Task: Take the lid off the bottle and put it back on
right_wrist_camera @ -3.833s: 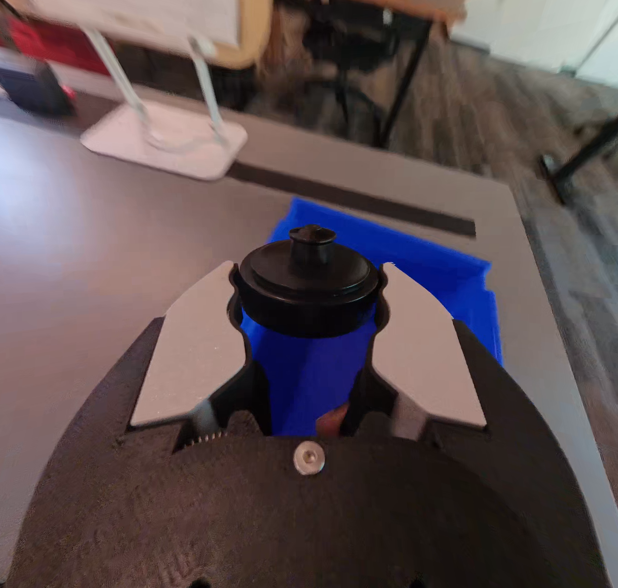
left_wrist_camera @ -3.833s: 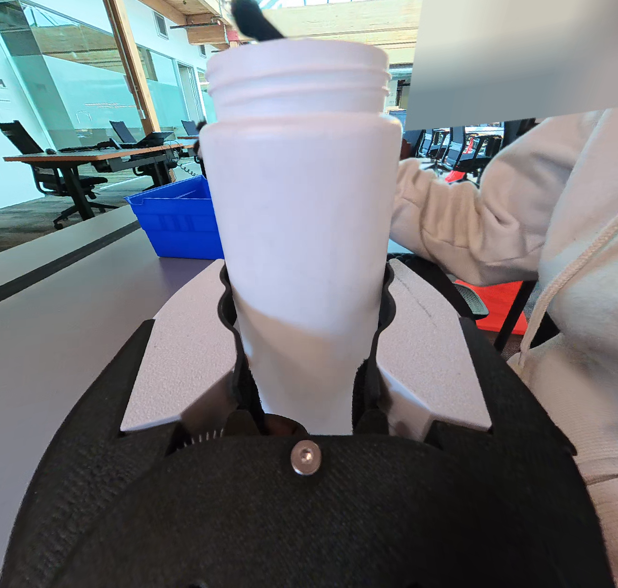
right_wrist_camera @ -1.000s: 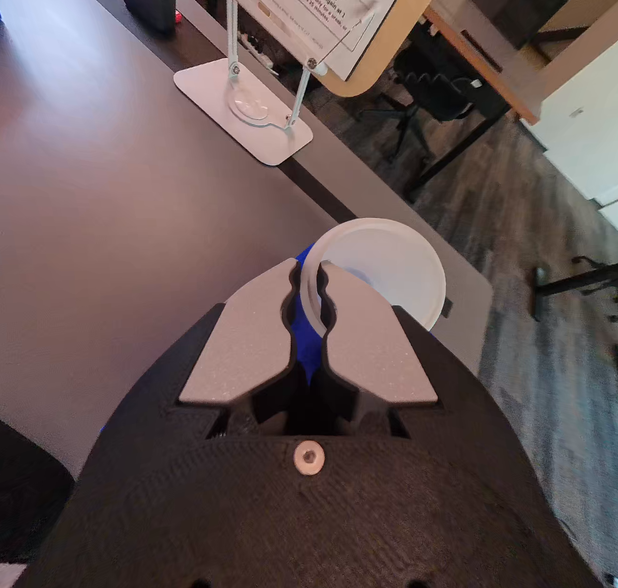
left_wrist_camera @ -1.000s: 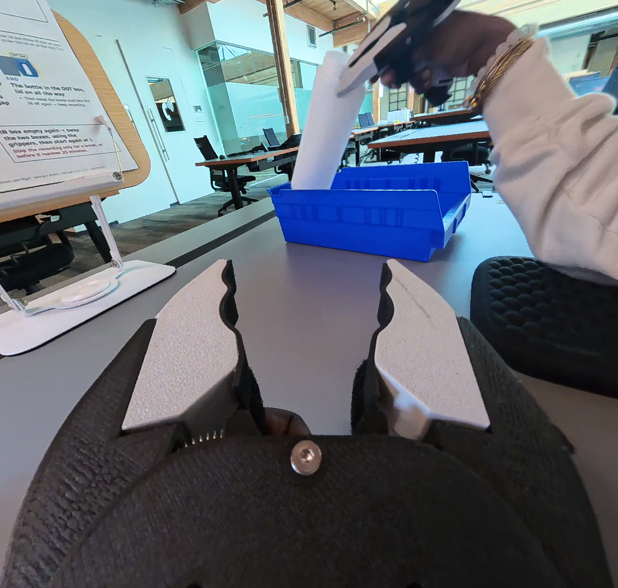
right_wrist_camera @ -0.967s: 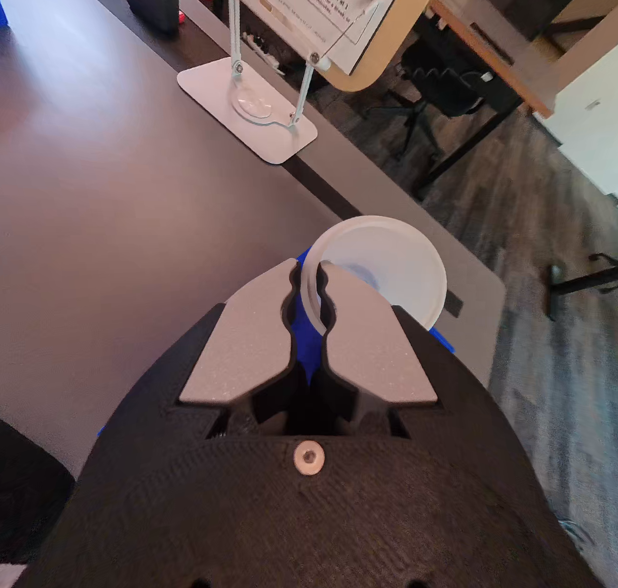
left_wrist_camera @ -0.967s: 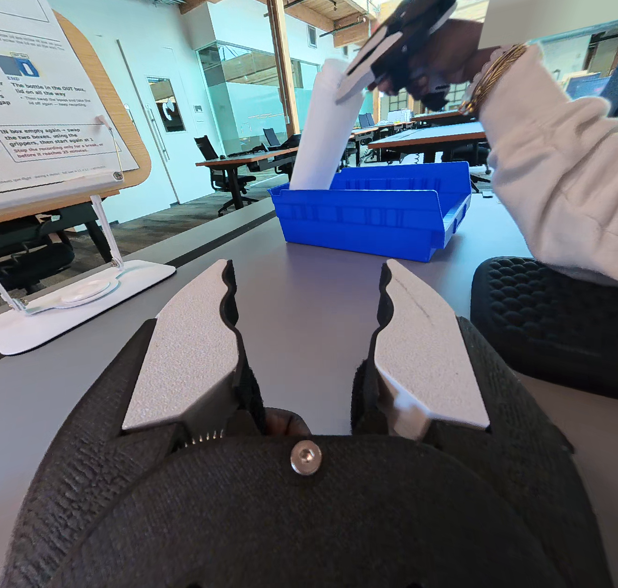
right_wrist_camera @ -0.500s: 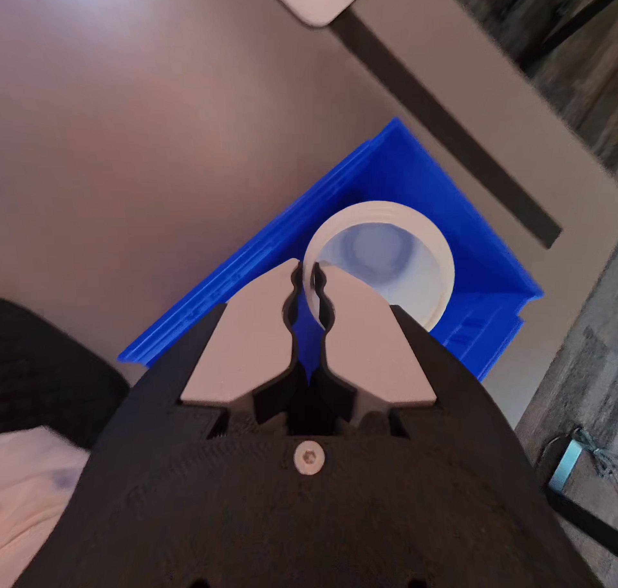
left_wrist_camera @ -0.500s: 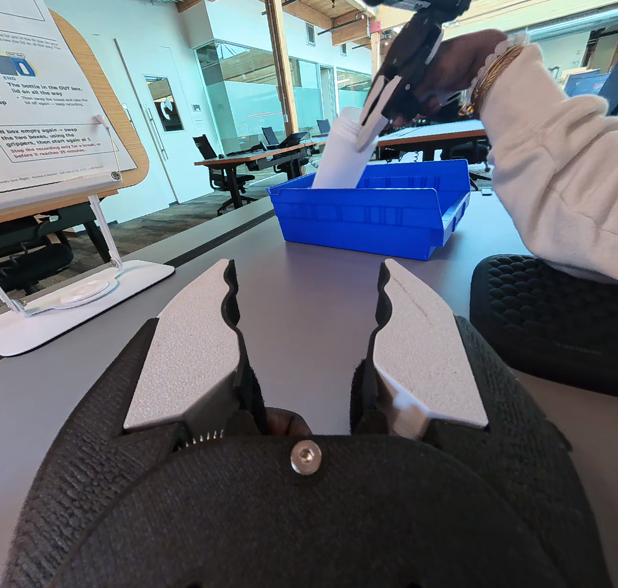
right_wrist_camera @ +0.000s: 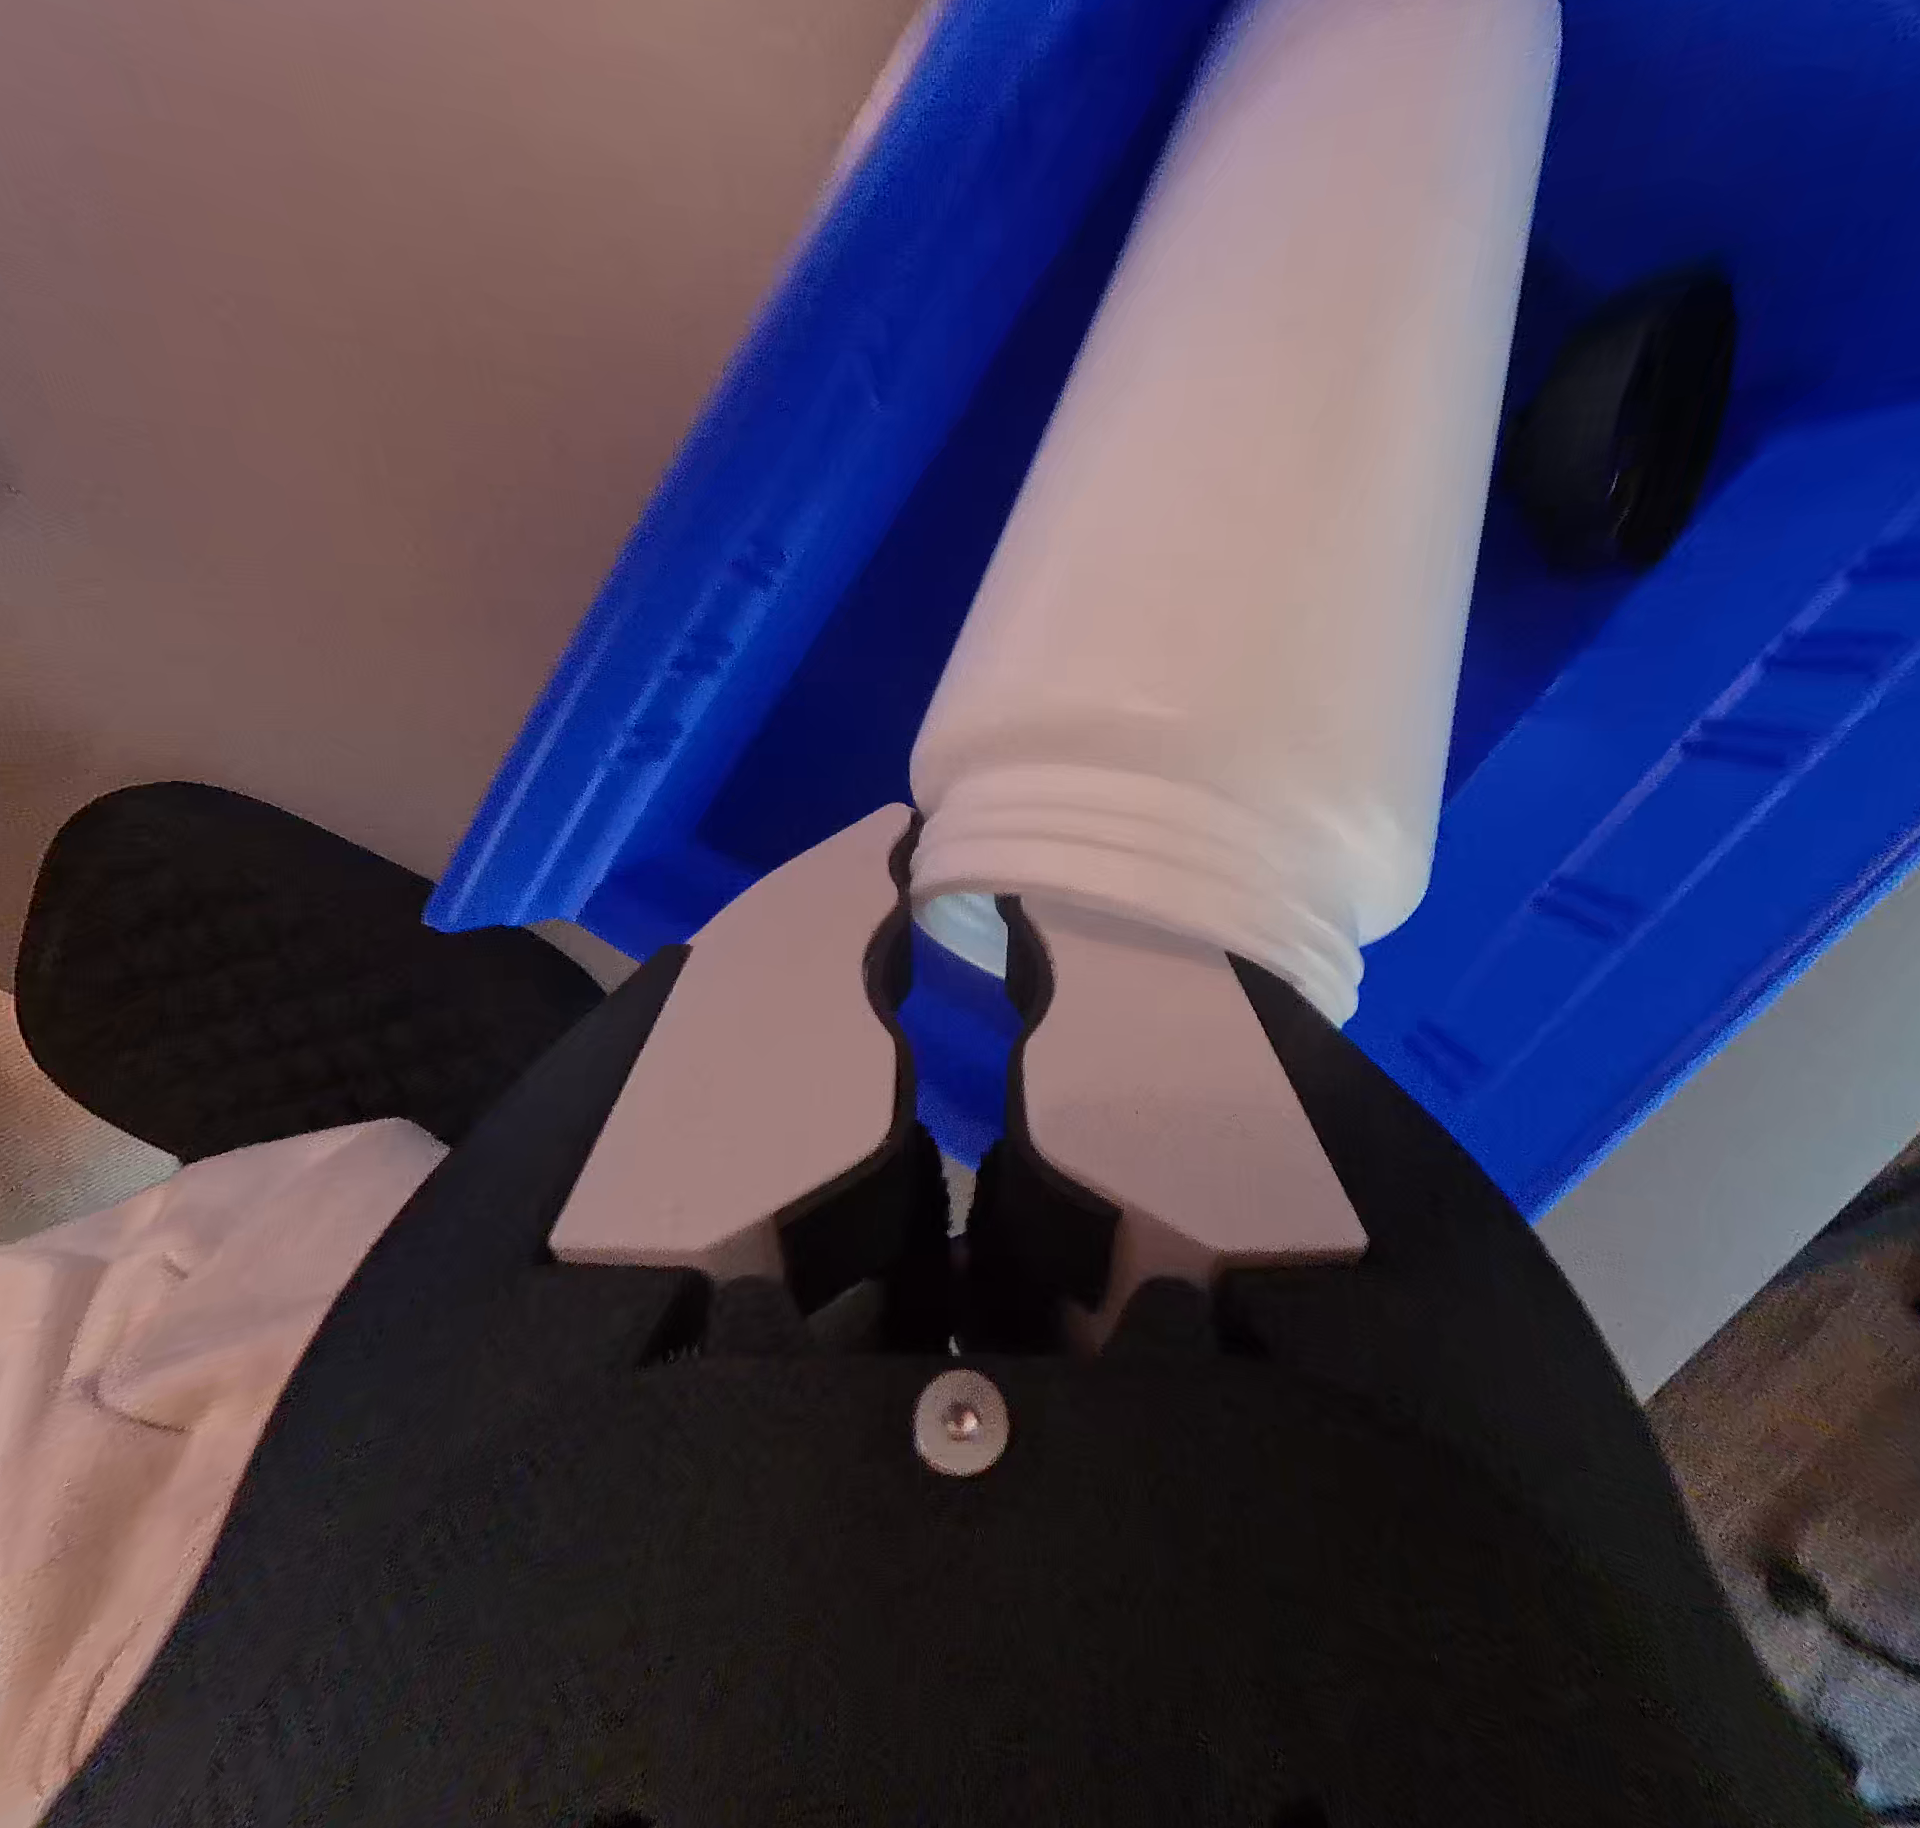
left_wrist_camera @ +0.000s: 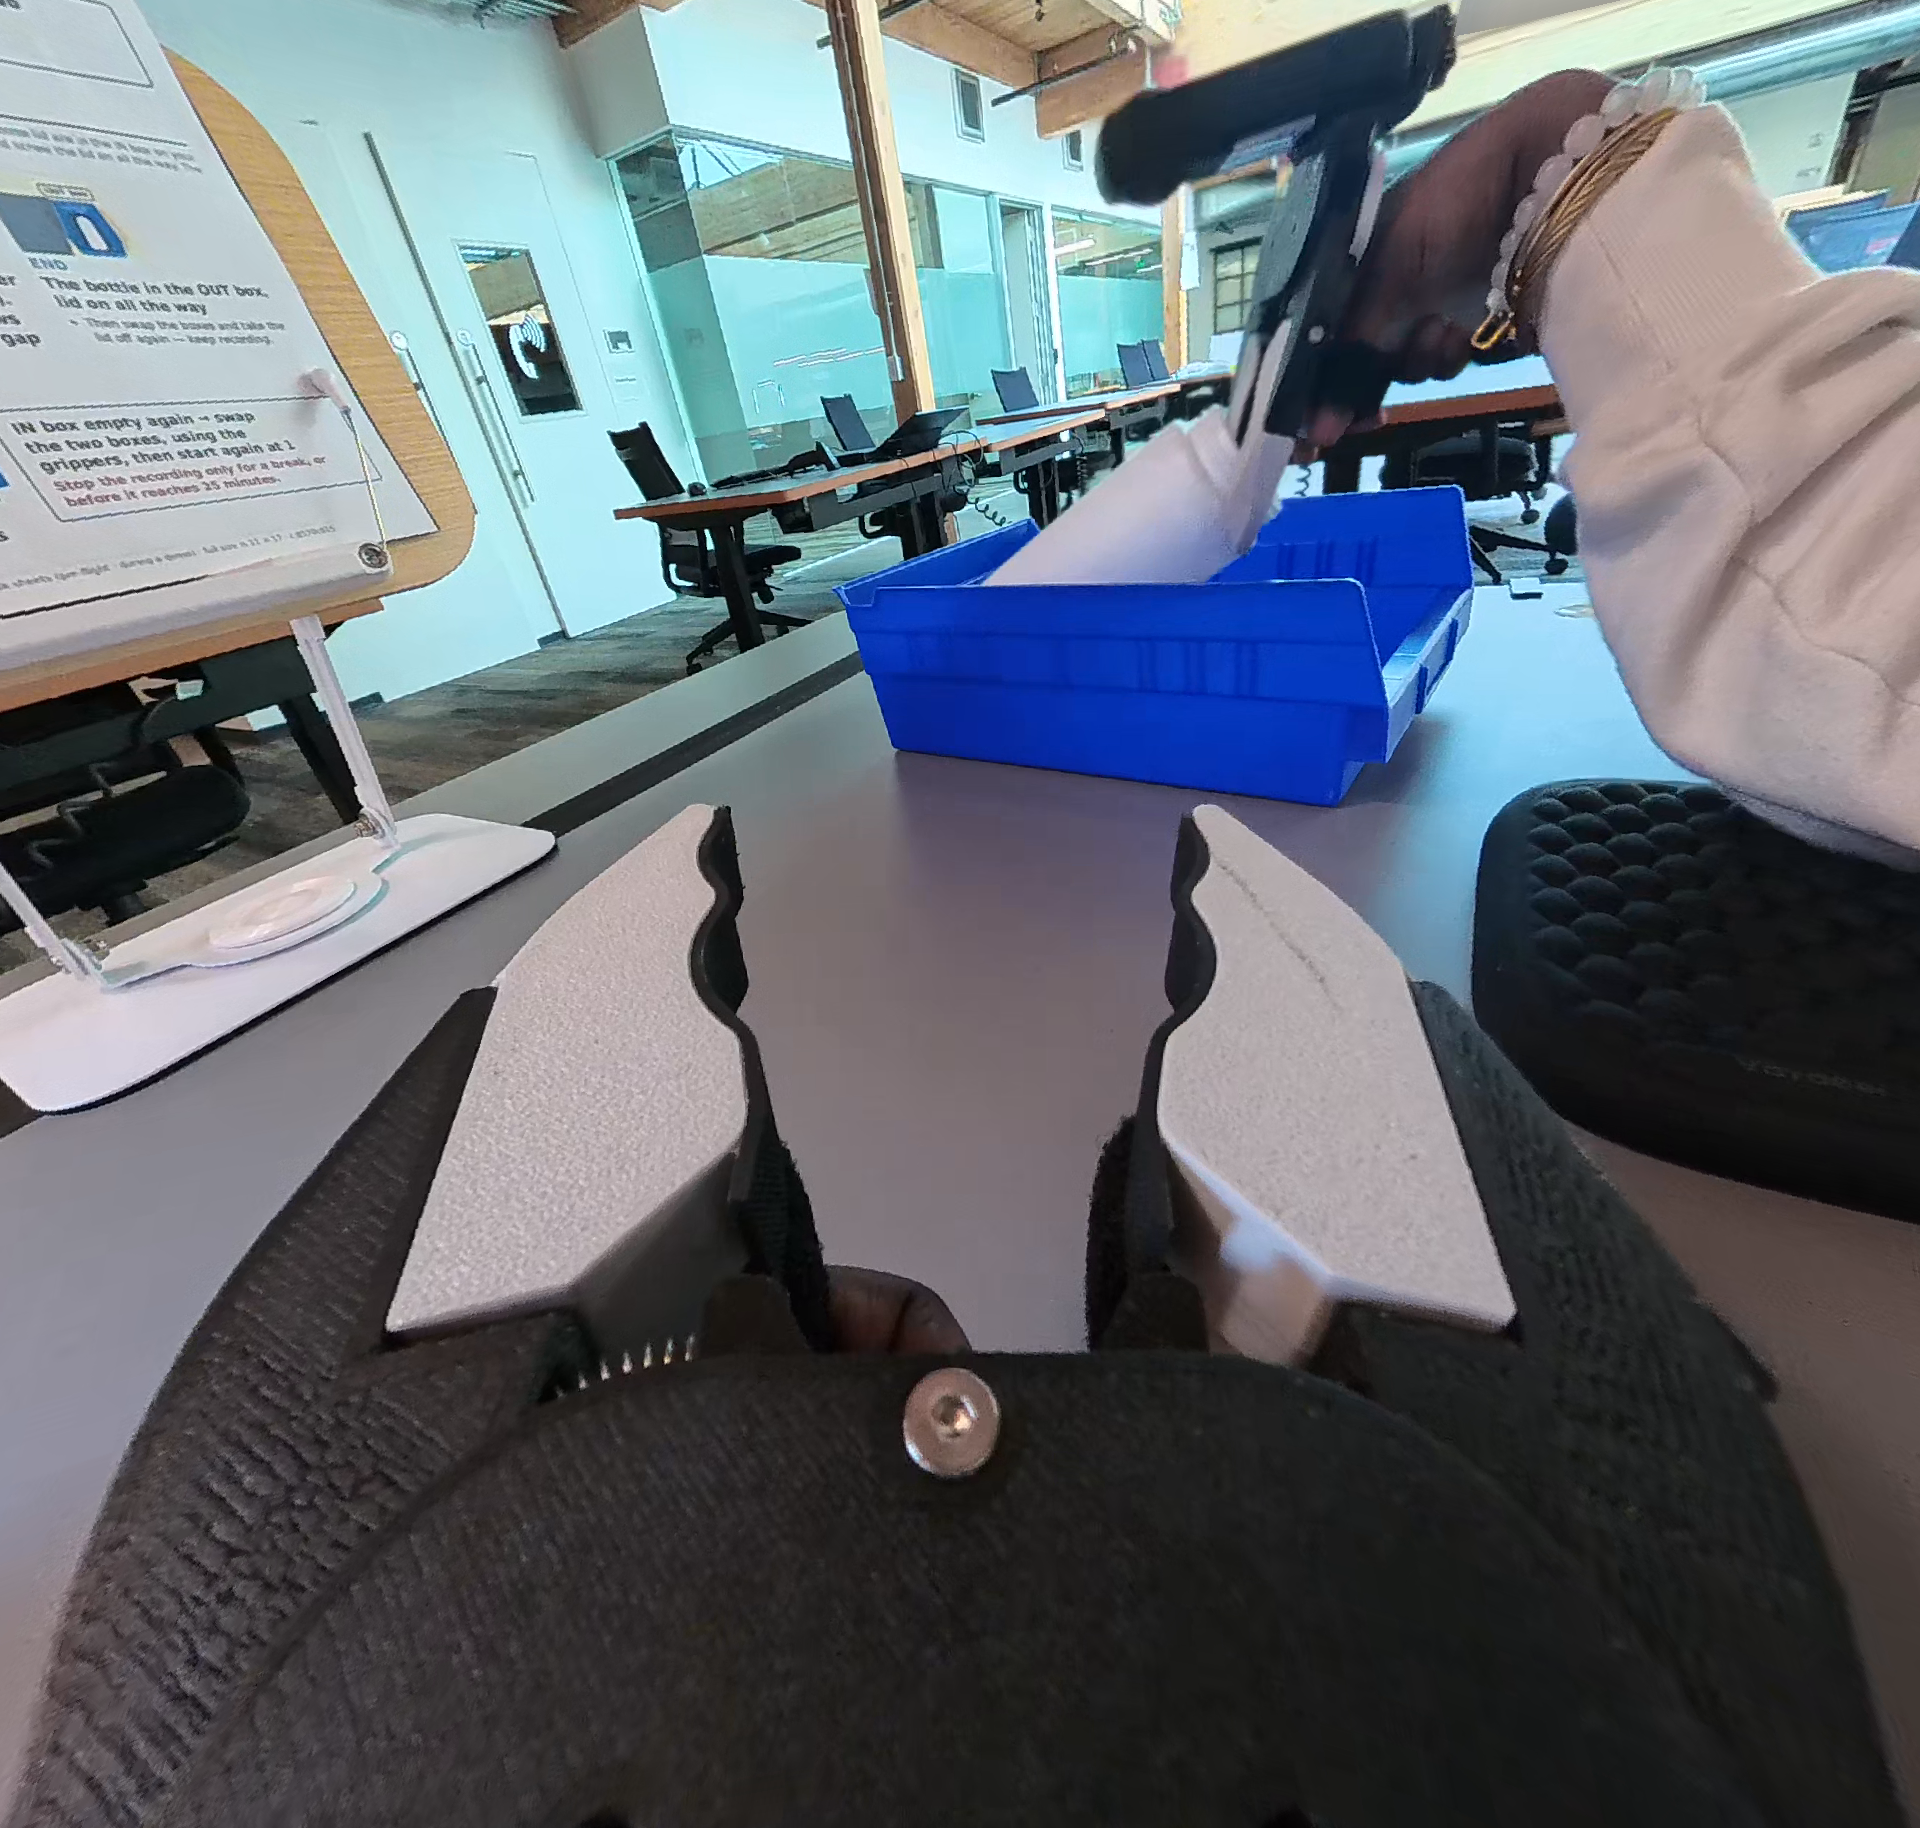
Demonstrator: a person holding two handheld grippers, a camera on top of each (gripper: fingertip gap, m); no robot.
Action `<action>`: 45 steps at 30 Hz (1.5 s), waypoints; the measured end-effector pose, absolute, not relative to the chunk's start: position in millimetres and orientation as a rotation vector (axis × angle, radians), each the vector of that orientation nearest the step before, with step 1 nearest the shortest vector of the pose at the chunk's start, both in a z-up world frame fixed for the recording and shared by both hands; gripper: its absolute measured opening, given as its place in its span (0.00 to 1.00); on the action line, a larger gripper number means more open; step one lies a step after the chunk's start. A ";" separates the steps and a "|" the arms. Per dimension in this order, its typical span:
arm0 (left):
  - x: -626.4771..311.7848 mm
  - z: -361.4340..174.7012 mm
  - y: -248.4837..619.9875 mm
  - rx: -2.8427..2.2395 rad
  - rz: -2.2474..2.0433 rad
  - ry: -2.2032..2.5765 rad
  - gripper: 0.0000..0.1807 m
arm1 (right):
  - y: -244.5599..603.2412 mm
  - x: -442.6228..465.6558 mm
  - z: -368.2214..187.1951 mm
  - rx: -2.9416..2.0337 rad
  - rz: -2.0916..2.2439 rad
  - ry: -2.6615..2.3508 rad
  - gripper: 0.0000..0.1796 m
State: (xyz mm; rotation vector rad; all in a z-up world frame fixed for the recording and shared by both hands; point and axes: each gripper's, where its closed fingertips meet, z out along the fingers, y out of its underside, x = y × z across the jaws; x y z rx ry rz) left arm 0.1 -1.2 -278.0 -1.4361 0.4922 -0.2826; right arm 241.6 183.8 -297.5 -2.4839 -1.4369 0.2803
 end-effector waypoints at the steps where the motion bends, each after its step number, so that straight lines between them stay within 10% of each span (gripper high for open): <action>1: -0.2 -278.0 -1.1 -1.436 -0.282 0.492 0.44 | 183.0 247.2 -301.7 -2.524 0.265 -1.415 0.08; 34: -4.9 -277.9 2.1 -1.437 -0.257 0.481 0.43 | 162.3 284.3 -341.2 -2.531 0.184 -1.242 0.41; 45: -5.4 -275.7 1.6 -1.431 -0.264 0.476 0.43 | 159.1 294.7 -341.7 -2.377 -0.122 -1.415 0.35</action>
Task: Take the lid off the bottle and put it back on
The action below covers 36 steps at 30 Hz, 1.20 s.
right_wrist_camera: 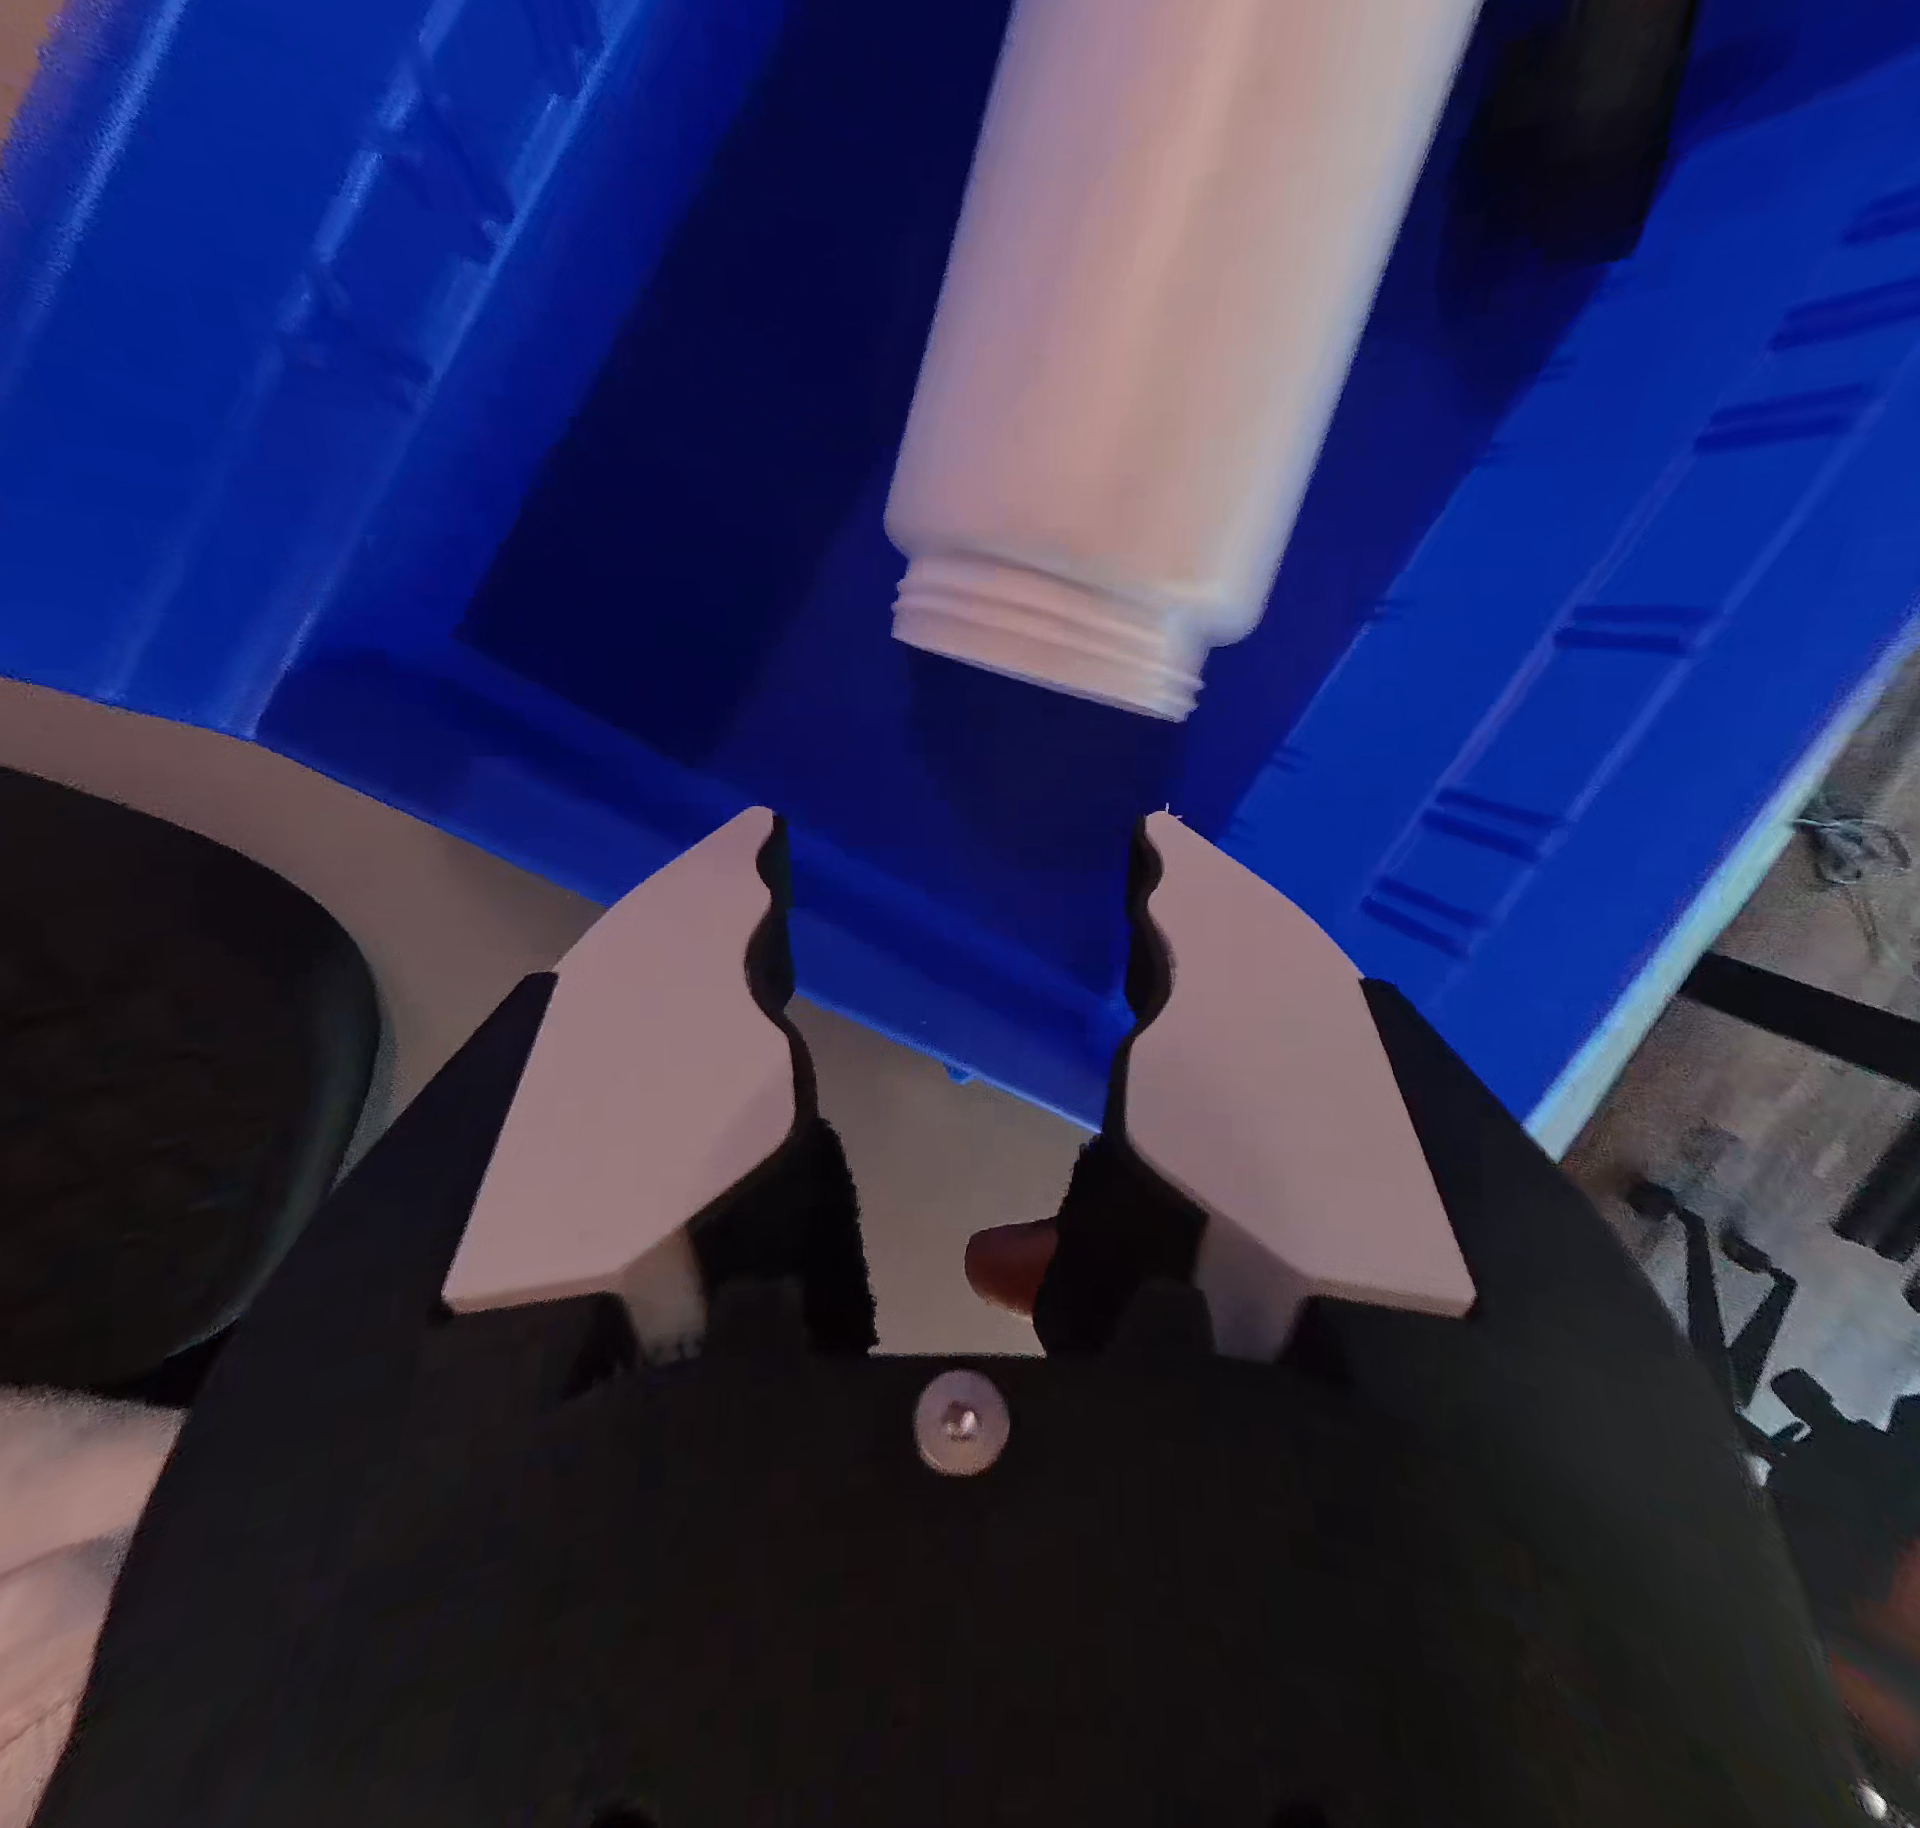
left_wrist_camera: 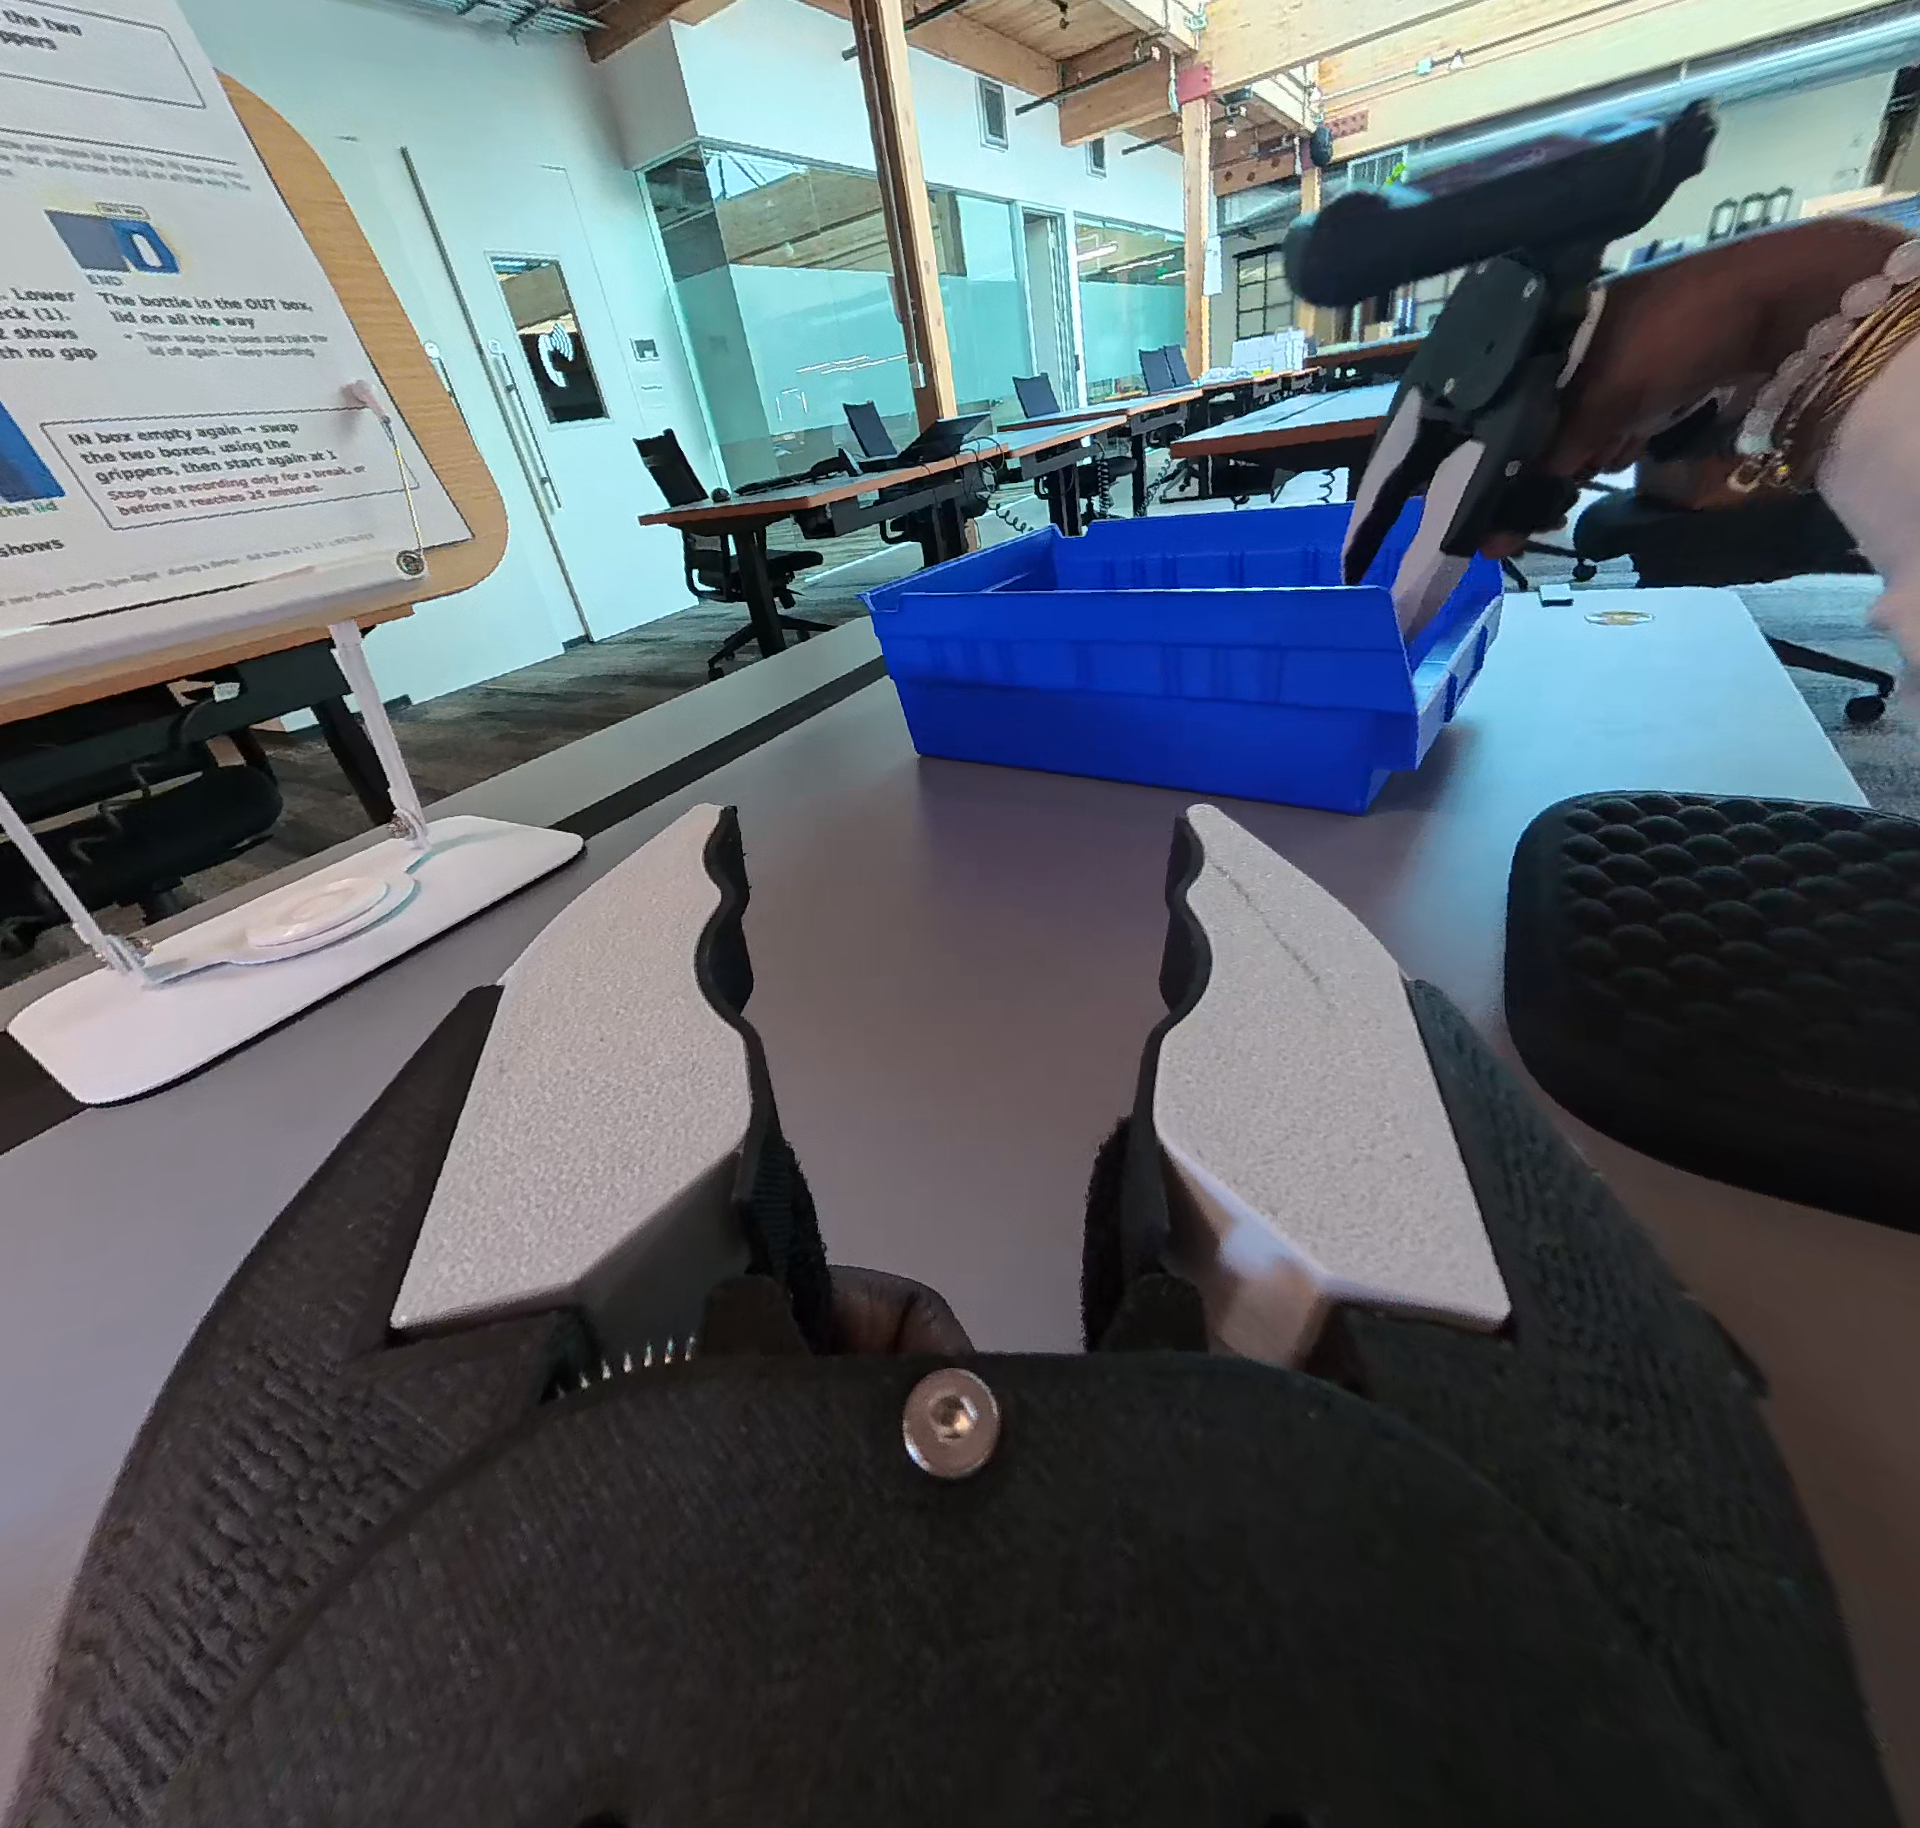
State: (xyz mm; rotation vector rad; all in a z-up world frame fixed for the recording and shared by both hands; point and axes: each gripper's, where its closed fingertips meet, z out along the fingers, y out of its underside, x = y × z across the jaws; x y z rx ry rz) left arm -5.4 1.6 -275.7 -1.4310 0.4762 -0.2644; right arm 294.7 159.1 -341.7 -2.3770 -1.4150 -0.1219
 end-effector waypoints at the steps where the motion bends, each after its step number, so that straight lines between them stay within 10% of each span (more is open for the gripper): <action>1: -5.7 -275.3 1.5 -1.431 -0.265 0.475 0.43 | 160.9 293.4 -334.5 -2.341 -0.125 -1.386 0.36; 9: -19.8 -237.7 -17.4 -1.457 -0.220 0.352 0.43 | 123.5 229.4 -273.1 -1.843 0.269 -1.275 0.48; 17: -137.4 -232.4 -93.9 -1.546 0.283 -0.136 0.43 | 117.4 213.4 -323.7 -2.003 0.275 -1.141 0.46; 22: -184.7 -288.6 -107.8 -1.795 0.399 -0.219 0.43 | 119.4 204.2 -345.6 -2.059 0.249 -1.158 0.35; 25: -184.1 -315.6 -100.5 -1.913 0.303 -0.228 0.26 | 114.5 192.3 -347.1 -2.020 0.283 -1.168 0.15; 27: -188.8 -315.1 -98.8 -1.905 0.341 -0.232 0.14 | 116.3 191.1 -347.6 -1.993 0.214 -1.175 0.13; 36: -162.2 -316.4 -69.4 -1.945 0.305 -0.107 0.16 | 109.9 162.4 -348.7 -1.970 0.157 -1.245 0.14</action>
